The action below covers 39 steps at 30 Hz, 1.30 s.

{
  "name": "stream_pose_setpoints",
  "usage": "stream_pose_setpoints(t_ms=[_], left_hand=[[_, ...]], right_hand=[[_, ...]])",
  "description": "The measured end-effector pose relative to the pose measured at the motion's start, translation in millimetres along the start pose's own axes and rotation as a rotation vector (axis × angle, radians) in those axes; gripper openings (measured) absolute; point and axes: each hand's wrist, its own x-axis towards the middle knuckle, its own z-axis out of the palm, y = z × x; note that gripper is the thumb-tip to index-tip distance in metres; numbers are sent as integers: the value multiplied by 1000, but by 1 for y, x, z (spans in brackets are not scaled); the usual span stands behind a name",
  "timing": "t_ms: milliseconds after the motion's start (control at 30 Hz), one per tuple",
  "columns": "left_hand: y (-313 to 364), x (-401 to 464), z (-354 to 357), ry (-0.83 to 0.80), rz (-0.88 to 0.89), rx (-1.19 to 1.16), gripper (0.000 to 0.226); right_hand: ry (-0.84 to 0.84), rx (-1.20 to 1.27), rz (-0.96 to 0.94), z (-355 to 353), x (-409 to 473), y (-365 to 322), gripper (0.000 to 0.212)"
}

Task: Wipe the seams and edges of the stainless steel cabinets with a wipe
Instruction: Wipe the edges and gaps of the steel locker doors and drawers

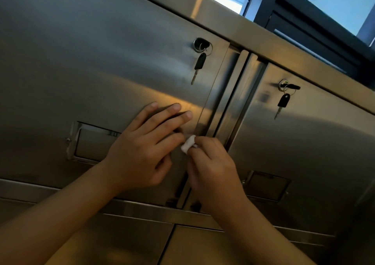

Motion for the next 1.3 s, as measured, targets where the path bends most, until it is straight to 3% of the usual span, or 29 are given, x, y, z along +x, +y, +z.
stream_pose_setpoints(t_ms=[100, 300, 567, 1300], left_hand=[[-1, 0, 1, 11, -4, -2, 34], [-1, 0, 2, 37, 0, -28, 32], [-3, 0, 3, 36, -2, -32, 30], [-1, -1, 2, 27, -13, -36, 25]], right_hand=[[50, -14, -38, -28, 18, 14, 15], [366, -116, -35, -77, 86, 49, 18], [410, -226, -58, -57, 114, 74, 21], [96, -66, -30, -3, 9, 23, 15]])
